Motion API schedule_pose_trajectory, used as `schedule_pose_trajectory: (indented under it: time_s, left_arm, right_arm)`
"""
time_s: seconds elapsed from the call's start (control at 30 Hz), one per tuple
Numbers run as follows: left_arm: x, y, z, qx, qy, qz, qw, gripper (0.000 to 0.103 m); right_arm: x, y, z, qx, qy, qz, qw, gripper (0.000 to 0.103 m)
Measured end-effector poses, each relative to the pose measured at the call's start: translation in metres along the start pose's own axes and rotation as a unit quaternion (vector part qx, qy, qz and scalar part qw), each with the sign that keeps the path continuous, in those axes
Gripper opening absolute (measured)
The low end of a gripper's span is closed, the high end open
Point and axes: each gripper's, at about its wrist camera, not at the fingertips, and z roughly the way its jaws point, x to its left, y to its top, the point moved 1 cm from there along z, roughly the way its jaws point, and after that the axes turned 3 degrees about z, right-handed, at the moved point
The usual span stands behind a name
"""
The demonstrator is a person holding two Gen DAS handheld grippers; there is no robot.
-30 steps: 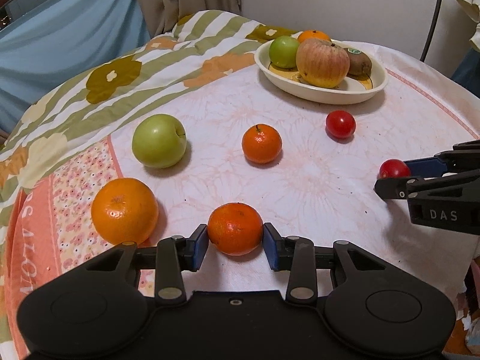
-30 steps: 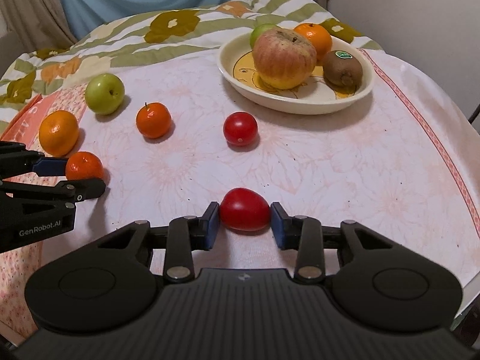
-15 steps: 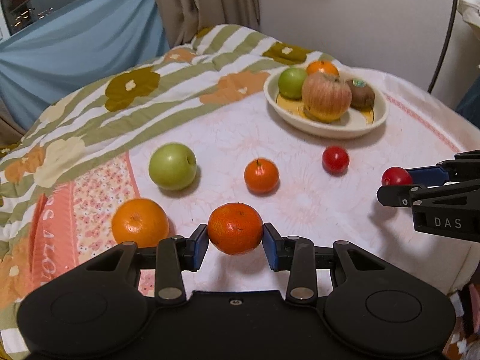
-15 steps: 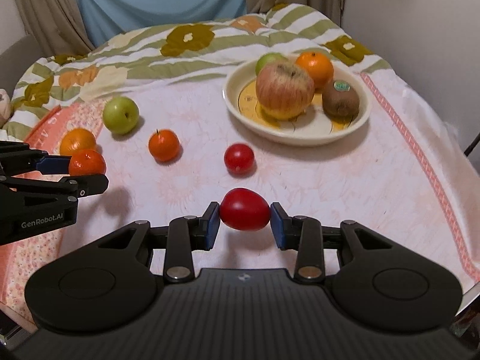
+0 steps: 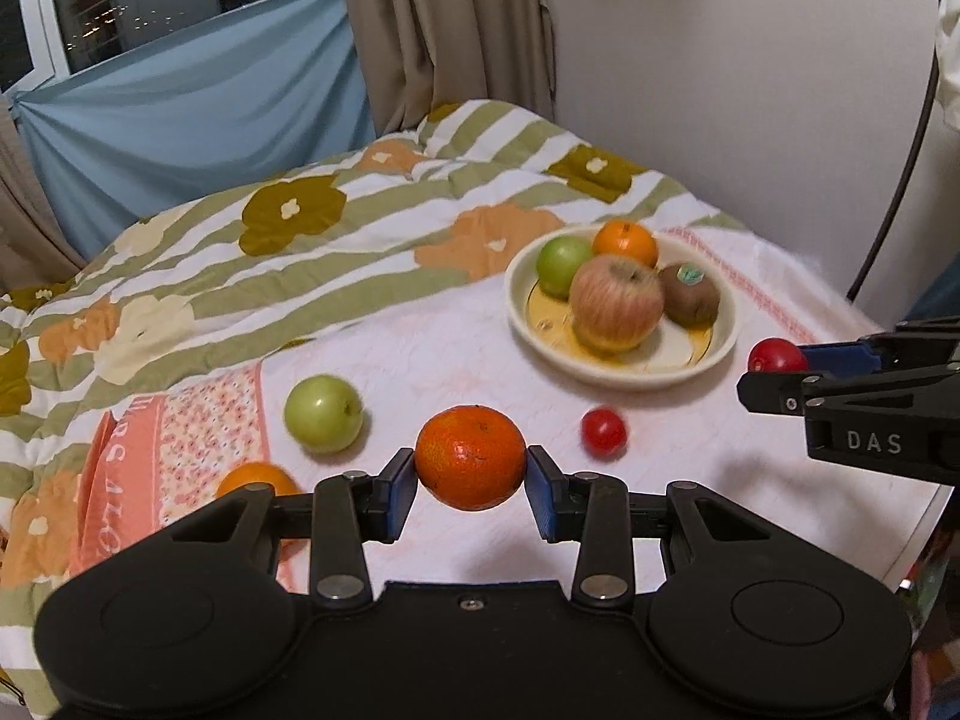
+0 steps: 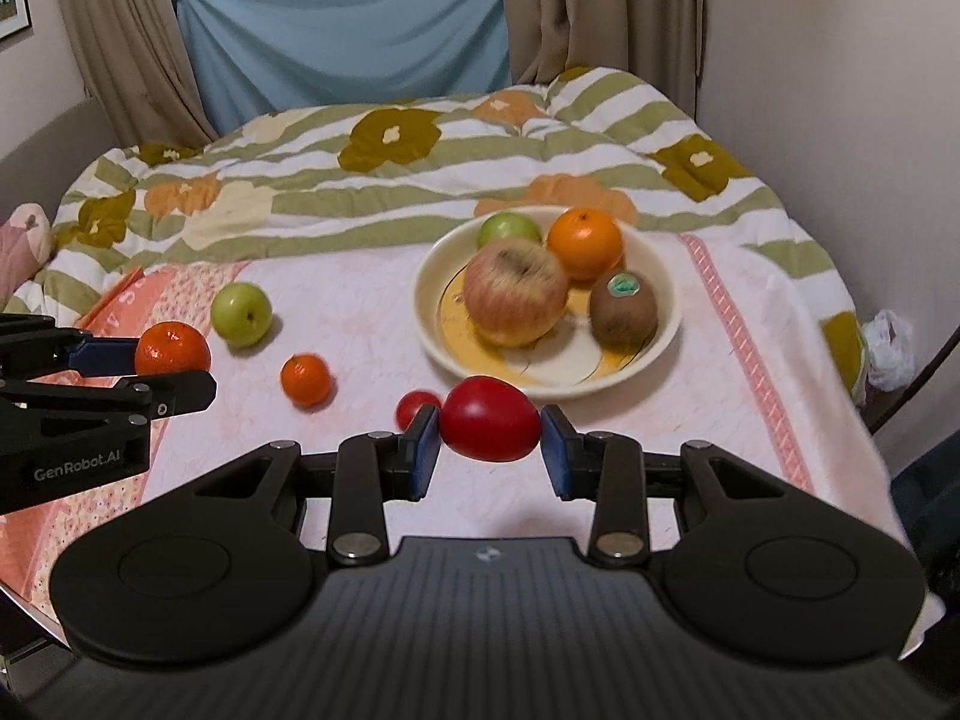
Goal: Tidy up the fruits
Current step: 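Carry the mandarin and red tomato over the duck bowl with both tools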
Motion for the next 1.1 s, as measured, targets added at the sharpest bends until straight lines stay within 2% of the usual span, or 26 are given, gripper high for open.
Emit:
schedule_pose_trajectory:
  time_s: [0.43,0.87,1.1]
  left_arm:
    - [-0.043,0.053,0.011,-0.018,0.027,-0.030,0.9990,0.043]
    - [-0.059,0.106,0.070,-0.004,0.066,-0.055,0.9963,0.043]
    - [-0.052,0.119,0.117,0.019,0.066,-0.059,0.9959,0.043]
  right_arm:
    - [-0.069,0.050,0.000,-0.029,0.030,-0.018,0.999,0.051]
    - [-0.102,0.115,0.056,-0.017,0.078,-0.081,0.993,0.051]
    - [-0.104,0.124,0.097,0.006,0.090,-0.084,0.992,0.051]
